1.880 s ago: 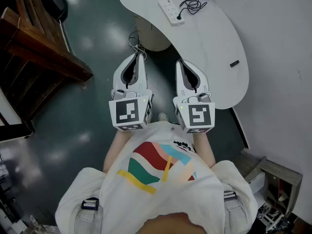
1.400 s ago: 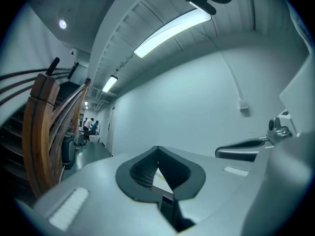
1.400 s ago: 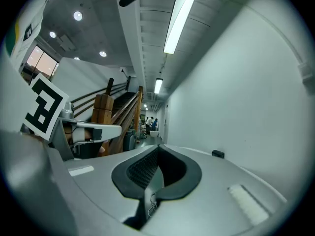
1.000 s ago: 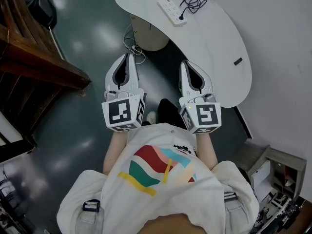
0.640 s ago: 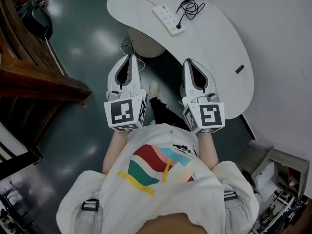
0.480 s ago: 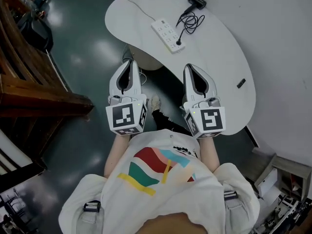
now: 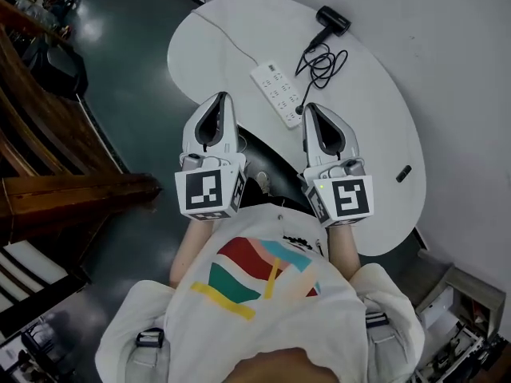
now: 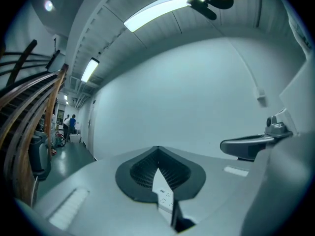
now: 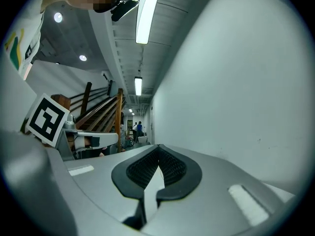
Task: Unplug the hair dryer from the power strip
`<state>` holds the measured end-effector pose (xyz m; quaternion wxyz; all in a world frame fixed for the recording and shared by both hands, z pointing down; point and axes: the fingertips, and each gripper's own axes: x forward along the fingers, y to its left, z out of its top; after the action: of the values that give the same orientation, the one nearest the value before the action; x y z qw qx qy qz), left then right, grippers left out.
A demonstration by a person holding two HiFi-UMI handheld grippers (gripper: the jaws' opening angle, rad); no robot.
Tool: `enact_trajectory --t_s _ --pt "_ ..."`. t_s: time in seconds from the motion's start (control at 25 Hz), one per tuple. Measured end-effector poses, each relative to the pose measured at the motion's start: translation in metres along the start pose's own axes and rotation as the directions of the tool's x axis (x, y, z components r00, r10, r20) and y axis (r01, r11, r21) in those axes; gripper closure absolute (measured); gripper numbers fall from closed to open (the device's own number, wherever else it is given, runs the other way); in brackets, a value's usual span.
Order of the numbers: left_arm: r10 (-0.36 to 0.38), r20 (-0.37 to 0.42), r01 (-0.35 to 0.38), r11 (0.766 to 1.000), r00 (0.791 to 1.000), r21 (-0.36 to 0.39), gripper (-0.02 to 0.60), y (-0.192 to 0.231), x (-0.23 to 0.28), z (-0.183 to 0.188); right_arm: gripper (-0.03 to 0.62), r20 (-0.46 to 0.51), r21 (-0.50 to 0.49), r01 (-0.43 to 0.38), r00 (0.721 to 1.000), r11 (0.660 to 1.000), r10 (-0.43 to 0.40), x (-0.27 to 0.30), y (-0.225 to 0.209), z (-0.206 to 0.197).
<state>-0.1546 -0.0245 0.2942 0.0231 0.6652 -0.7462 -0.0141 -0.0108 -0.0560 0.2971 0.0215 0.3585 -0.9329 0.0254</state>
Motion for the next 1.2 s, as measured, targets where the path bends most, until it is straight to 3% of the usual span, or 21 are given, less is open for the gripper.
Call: enact_trajectory --t_s 0.28,0.68,0.8,0.92,1.0,1.08,1.2 --pt "-0.076 -0.028 0.076 0.997 0.997 0.007 0.586 0.004 0.046 -0.002 0.582 -0.003 0.007 0.035 0.999 0.999 -0.035 0.039 -0.008 0.006" --pt "-0.186 -0.001 0.186 0.983 0.983 -0.005 0.586 0.002 0.095 0.011 0.582 -0.003 0.030 0.127 0.992 0.991 -0.127 0.063 -0.023 0.009" --pt "-0.268 -0.054 0.268 0.963 0.962 0.000 0.488 -0.010 0.108 -0.001 0.582 -0.015 0.045 0.151 0.989 0.988 -0.150 0.062 -0.030 0.005" --pt "-0.359 -0.149 0.365 0.931 0.921 0.016 0.486 -0.026 0.120 -0.023 0.582 -0.025 0.055 0.172 0.985 0.984 -0.170 0.060 -0.036 0.001" --pt "-0.413 -0.234 0.430 0.902 0.880 0.026 0.483 -0.037 0.128 -0.044 0.582 -0.036 0.066 0.186 0.982 0.980 -0.184 0.059 -0.040 -0.002" --pt "-0.464 -0.339 0.503 0.864 0.818 0.031 0.443 -0.050 0.135 -0.070 0.582 -0.051 0.077 0.207 0.978 0.975 -0.203 0.056 -0.043 -0.008" --pt "-0.510 -0.508 0.602 0.798 0.694 0.022 0.411 -0.067 0.144 -0.119 0.582 -0.061 0.094 0.234 0.972 0.968 -0.229 0.053 -0.051 -0.017"
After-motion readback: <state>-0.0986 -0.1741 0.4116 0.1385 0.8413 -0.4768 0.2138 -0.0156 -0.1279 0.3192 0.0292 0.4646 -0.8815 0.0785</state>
